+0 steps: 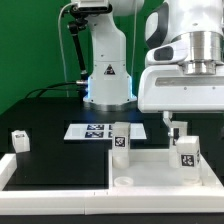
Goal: Assemble square table
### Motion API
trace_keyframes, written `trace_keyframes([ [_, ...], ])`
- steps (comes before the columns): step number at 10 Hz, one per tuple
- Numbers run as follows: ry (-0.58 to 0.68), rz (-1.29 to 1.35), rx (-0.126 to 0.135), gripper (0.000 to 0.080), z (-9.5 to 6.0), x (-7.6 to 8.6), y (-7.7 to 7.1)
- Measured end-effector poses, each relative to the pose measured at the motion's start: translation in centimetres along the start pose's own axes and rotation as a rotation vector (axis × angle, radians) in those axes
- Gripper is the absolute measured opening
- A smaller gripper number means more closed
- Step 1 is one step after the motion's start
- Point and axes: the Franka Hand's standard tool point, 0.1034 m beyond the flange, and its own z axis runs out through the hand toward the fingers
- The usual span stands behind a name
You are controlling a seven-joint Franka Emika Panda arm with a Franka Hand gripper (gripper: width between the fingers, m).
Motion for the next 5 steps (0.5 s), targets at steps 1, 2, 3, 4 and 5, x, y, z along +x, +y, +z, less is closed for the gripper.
trace_keyframes([
  [1,0.0,-0.003,0.0,0.0649,0.0,0.0,0.0],
  [2,0.0,-0.008,0.0,0.0649,0.0,0.0,0.1],
  [3,-0.011,-0.026,-0.008,0.0649,-0.2,0.6,1.6],
  [4,-0.087,0.019,-0.008,0.0649,-0.6,1.3,3.6],
  [5,-0.095,0.037,0.009,0.0649,-0.7,2.3,4.1],
])
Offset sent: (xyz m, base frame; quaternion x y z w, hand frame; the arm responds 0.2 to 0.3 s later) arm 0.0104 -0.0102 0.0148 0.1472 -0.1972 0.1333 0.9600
